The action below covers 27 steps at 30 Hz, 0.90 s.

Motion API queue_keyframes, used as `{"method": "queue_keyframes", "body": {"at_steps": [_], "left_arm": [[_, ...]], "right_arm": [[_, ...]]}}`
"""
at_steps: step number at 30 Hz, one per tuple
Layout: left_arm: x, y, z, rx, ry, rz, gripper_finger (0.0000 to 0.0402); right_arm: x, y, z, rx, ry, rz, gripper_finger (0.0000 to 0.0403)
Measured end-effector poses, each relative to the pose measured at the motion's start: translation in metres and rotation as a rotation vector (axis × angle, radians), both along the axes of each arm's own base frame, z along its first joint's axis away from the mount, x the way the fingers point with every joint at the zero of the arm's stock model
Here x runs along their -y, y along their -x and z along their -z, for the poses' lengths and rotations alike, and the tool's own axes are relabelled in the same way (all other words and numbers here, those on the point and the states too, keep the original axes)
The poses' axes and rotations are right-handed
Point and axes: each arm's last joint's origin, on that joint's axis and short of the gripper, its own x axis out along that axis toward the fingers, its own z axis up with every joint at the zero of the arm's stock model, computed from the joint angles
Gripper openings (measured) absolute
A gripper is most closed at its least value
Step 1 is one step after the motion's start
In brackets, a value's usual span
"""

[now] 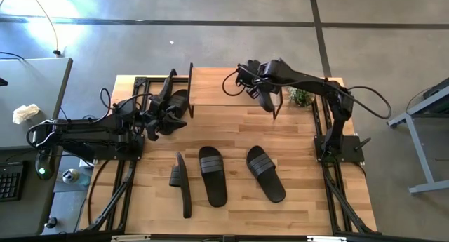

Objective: Pick and place slides into the shelf
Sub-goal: Put the black slipper on the shelf

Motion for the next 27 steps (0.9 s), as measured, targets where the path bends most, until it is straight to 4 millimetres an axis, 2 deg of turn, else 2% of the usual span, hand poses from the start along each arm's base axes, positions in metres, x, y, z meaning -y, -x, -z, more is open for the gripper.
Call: {"method": "queue_keyframes", "body": {"at_steps": [11, 18, 27], "left_arm": [[0.0, 0.0, 0.0003, -0.003, 0.002, 0.002, 0.0001], [0.0, 0.0, 0.0003, -0.003, 0.002, 0.002, 0.0001], [0.0, 0.0, 0.0003, -0.003, 0.003, 0.001, 0.0001]], "right_arm": [[0.0084, 0.0024, -0.001, 0.011, 0.067, 0.054, 0.0098], [0.0045, -0.0021, -0.0025, 0.043, 0.119, 0.061, 0.0105], [0.0032, -0.0024, -0.0018, 0.052, 0.063, 0.04, 0.0106]]}}
